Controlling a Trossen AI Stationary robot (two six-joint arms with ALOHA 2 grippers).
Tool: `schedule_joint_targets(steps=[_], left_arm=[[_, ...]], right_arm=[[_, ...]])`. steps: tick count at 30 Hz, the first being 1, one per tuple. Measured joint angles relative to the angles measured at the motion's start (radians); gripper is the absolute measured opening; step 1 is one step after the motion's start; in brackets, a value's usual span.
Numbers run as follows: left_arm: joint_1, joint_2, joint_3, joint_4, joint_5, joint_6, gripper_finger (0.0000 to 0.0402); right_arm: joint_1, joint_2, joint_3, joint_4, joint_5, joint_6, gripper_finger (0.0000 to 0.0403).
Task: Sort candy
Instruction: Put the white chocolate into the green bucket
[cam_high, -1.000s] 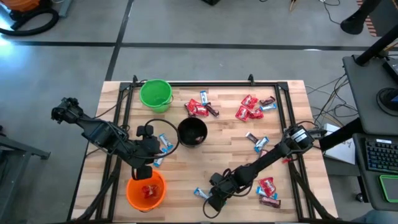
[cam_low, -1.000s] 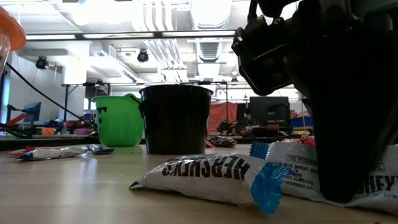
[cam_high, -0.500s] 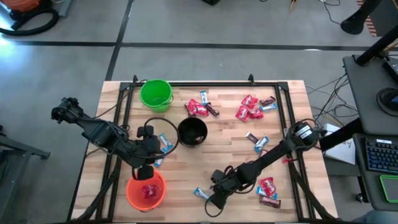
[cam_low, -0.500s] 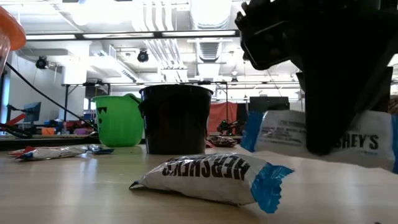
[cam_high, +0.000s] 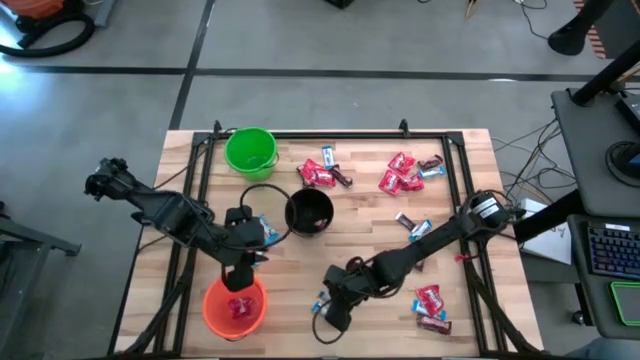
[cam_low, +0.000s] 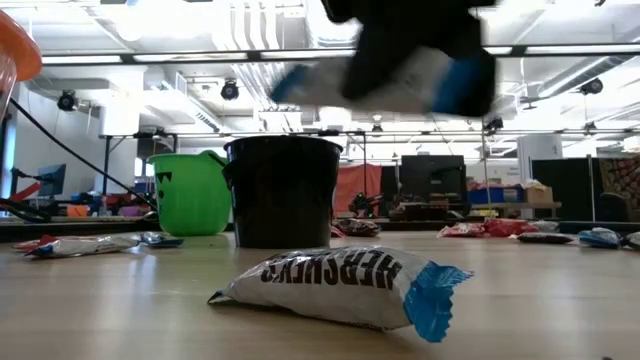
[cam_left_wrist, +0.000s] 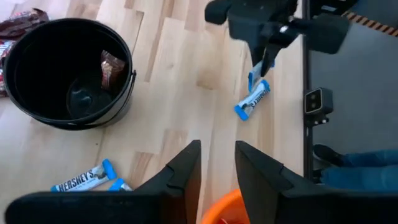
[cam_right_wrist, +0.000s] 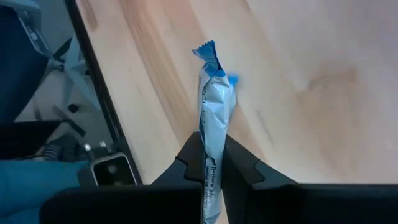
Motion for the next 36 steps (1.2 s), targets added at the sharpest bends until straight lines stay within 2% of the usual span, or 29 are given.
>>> schedule_joint_targets(steps=[5,11,17,27,36], left_arm=[[0.019,0.04,0.0,0.0,0.015,0.033,0.0119],[0.03,0.081,0.0,0.046,0.097,0.103,0.0145],[0.038,0.101,0.0,0.151,0.105,0.178,0.0144],[0.062,0.129,0.0,0.161,0.156,0.191,0.0141],[0.075,0.149,0.0,0.243,0.196,0.23,0.0141]], right_arm=[[-0.023,-0.001,0.094,-0.08,0.022,-0.091,0.0012],[-0.062,-0.002,0.135,-0.091,0.027,-0.154,0.0012],[-0.082,-0.002,0.188,-0.089,0.029,-0.213,0.0012],[-0.094,-0.002,0.252,-0.094,0.052,-0.276,0.0012],[-0.123,-0.001,0.257,-0.095,0.054,-0.284,0.0012]])
